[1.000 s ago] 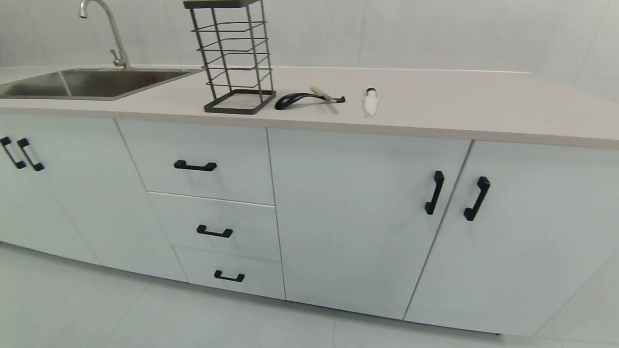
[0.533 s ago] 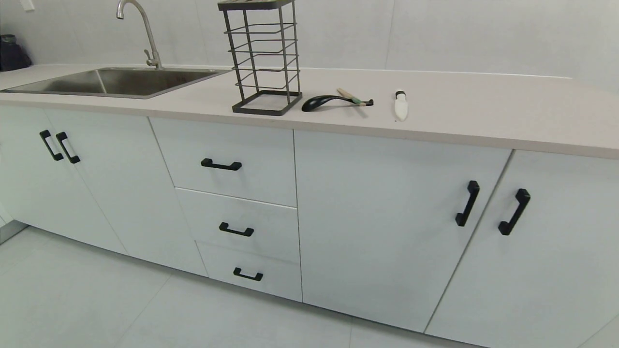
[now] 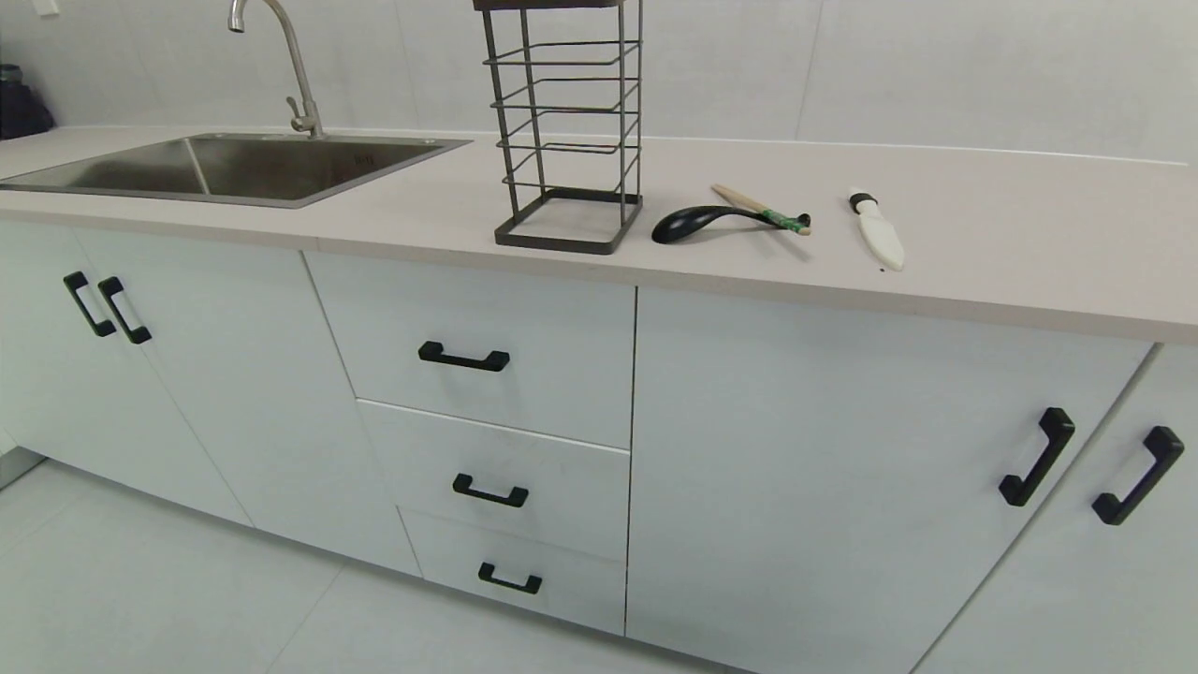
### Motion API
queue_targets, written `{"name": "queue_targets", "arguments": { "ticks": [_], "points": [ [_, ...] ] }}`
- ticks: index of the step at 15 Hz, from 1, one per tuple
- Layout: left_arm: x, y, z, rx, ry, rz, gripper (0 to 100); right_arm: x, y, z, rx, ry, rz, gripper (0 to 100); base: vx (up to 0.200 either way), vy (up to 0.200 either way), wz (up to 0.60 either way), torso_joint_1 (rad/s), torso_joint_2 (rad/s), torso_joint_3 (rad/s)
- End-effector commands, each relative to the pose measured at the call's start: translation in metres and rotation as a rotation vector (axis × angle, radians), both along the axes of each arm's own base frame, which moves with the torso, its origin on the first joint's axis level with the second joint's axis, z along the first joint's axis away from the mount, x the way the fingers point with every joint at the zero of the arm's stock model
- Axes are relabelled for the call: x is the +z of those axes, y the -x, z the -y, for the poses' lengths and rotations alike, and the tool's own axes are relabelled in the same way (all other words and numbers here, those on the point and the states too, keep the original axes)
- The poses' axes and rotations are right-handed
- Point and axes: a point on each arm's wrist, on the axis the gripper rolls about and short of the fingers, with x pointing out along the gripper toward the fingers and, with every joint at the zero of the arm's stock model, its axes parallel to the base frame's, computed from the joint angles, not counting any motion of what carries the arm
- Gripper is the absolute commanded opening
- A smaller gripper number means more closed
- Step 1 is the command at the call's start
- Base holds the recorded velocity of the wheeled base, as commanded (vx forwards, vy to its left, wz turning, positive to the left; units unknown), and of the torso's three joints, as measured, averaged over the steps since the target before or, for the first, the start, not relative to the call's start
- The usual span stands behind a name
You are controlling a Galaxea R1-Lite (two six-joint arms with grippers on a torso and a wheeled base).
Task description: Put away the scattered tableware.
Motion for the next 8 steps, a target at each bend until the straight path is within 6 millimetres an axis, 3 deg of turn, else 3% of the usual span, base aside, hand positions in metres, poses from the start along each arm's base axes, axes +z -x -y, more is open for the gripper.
{"name": "queue_targets", "arguments": {
  "ticks": [1,8],
  "points": [
    [0.0,0.0,0.0,-0.003,0.0,0.0,100,0.0,-0.0001,0.0,0.0,0.0,-0.001,0,0.0,0.0,0.0,0.0,0.0,0.0],
    [0.0002,0.0,0.0,-0.003,0.005,0.001,100,0.0,-0.0001,0.0,0.0,0.0,-0.001,0,0.0,0.0,0.0,0.0,0.0,0.0]
  ]
}}
